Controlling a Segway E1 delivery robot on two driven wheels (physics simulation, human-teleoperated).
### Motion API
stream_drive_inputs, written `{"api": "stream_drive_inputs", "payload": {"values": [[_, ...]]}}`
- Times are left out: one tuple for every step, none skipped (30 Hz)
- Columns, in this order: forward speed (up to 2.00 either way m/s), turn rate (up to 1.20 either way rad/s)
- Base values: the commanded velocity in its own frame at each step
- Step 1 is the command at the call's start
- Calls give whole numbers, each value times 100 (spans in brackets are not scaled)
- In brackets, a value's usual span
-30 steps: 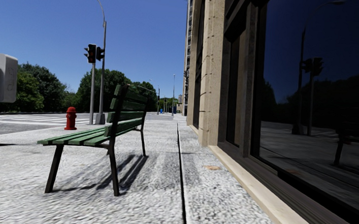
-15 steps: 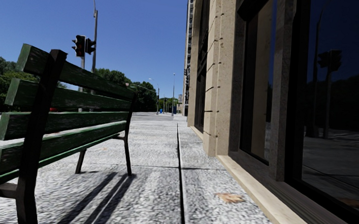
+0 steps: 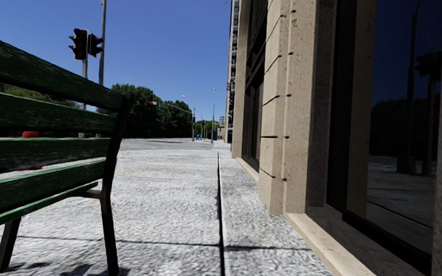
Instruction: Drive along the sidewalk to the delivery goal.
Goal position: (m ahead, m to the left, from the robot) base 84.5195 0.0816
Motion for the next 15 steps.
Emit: {"api": "stream_drive_inputs", "payload": {"values": [[200, 0], [200, 0], [200, 0], [200, 0], [200, 0], [200, 0], [200, 0], [200, 0], [200, 0], [200, 0], [200, 0], [200, 0], [200, 0], [200, 0], [200, 0]]}}
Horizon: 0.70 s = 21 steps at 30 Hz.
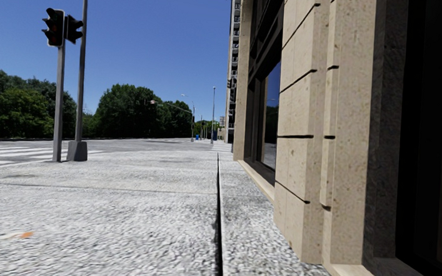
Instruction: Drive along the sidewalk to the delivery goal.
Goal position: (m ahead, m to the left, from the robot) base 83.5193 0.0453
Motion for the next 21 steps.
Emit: {"api": "stream_drive_inputs", "payload": {"values": [[200, 0], [200, 0], [200, 0], [200, 0], [200, 0], [200, 0], [200, 0], [200, 0], [200, 0], [200, 0], [200, 0], [200, 0], [200, 0], [200, 0], [200, 0], [200, 0], [200, 0], [200, 0], [200, 0], [200, 0], [200, 0]]}}
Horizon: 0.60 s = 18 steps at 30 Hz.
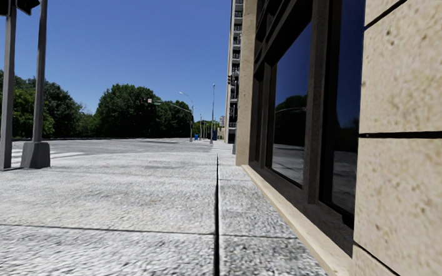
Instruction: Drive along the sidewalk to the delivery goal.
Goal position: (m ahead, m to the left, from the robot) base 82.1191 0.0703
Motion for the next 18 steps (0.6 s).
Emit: {"api": "stream_drive_inputs", "payload": {"values": [[200, 0], [200, 0], [200, 0], [200, 0], [200, 0], [200, 0], [200, 0], [200, 0], [200, 0], [200, 0], [200, 0], [200, 0], [200, 0], [200, 0], [200, 0], [200, 0], [200, 1], [200, 9]]}}
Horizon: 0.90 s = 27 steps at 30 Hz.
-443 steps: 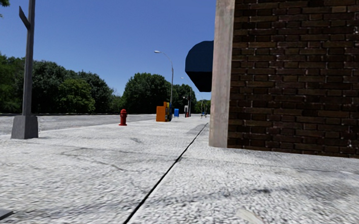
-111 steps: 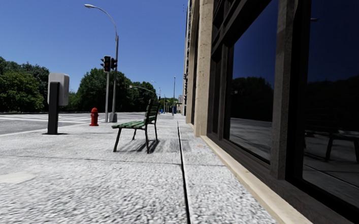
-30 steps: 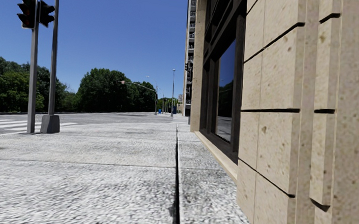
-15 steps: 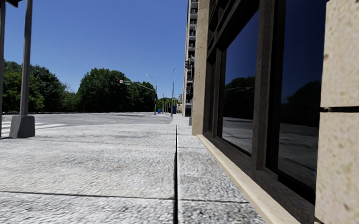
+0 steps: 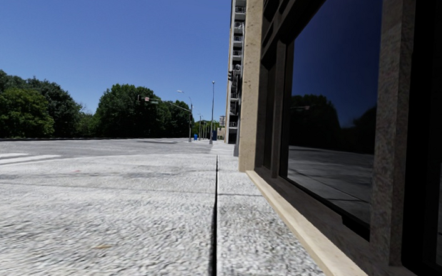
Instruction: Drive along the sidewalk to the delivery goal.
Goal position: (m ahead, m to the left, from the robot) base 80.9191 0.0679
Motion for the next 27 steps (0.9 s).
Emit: {"api": "stream_drive_inputs", "payload": {"values": [[200, 12], [200, 12], [200, 12], [200, 10], [200, 10], [200, 0], [200, 0], [200, 0], [200, 0], [200, 0], [200, 0], [200, 0], [200, 0], [200, 0], [200, 0], [200, 0], [200, 0], [200, 0], [200, 0], [200, 0], [200, 8], [200, 11], [200, 12], [200, 12], [200, 10], [200, 0], [200, 0]]}}
